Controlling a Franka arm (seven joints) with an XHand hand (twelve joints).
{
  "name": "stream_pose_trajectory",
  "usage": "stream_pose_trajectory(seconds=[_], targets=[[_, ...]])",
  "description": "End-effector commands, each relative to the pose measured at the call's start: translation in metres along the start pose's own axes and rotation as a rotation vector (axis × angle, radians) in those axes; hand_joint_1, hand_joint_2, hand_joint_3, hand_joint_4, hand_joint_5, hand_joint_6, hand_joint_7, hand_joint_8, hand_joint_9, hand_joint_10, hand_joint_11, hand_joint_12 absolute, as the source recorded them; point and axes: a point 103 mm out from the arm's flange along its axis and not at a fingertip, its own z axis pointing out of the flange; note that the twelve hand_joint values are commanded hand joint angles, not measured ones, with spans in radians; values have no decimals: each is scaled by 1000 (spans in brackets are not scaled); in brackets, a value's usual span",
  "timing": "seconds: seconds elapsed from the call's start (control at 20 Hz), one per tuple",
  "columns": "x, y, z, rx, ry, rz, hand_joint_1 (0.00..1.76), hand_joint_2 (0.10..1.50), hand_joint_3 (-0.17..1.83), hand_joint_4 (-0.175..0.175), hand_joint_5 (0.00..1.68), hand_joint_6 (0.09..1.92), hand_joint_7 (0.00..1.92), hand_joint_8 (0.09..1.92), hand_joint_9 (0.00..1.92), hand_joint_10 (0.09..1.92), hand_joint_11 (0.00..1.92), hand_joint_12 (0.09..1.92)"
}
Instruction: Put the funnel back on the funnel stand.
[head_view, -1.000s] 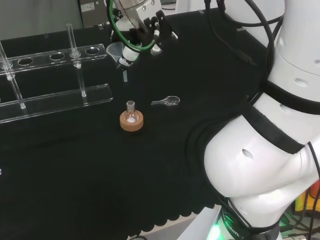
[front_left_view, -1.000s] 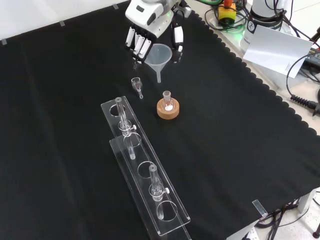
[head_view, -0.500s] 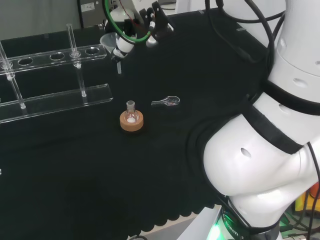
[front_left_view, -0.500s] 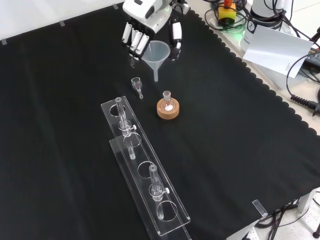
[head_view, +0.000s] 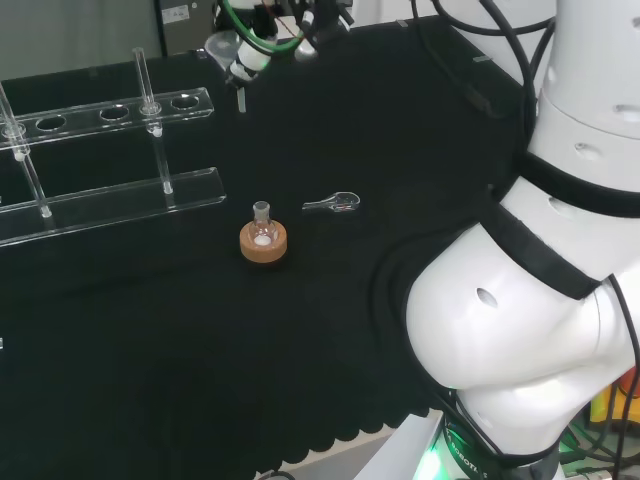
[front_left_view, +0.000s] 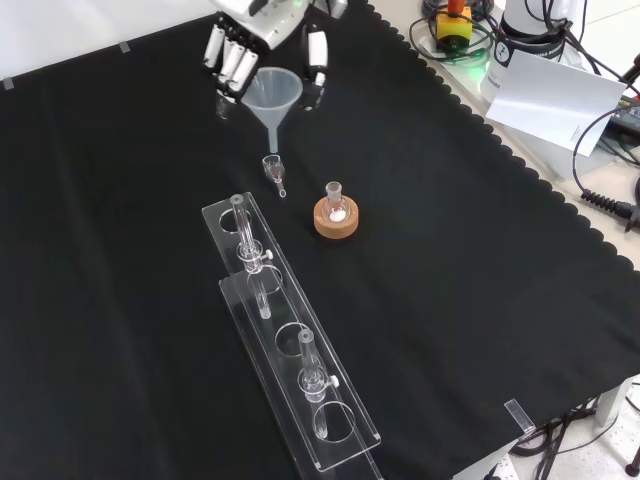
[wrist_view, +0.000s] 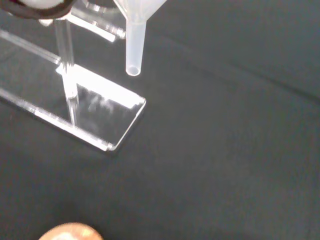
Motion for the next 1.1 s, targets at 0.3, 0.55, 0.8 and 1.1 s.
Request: stream_pose_trajectory(seconds=[0.3,0.55,0.8,1.1], targets=[[-25,51,-22,-32,-39,-41,719,725,481,-63,515,87,721,705,1097,475,719,1172],[-25,65,-21,-35,-32,-59,719,725,482,-64,515,87,723,706,1099,471,721,1169],[-14,78,-22,-42,-19,-86,720,724,482,-64,516,87,724,706,1100,468,722,1168],[3,90,-22,-43,-17,-118,720,724,483,-64,516,87,725,707,1101,465,723,1166]])
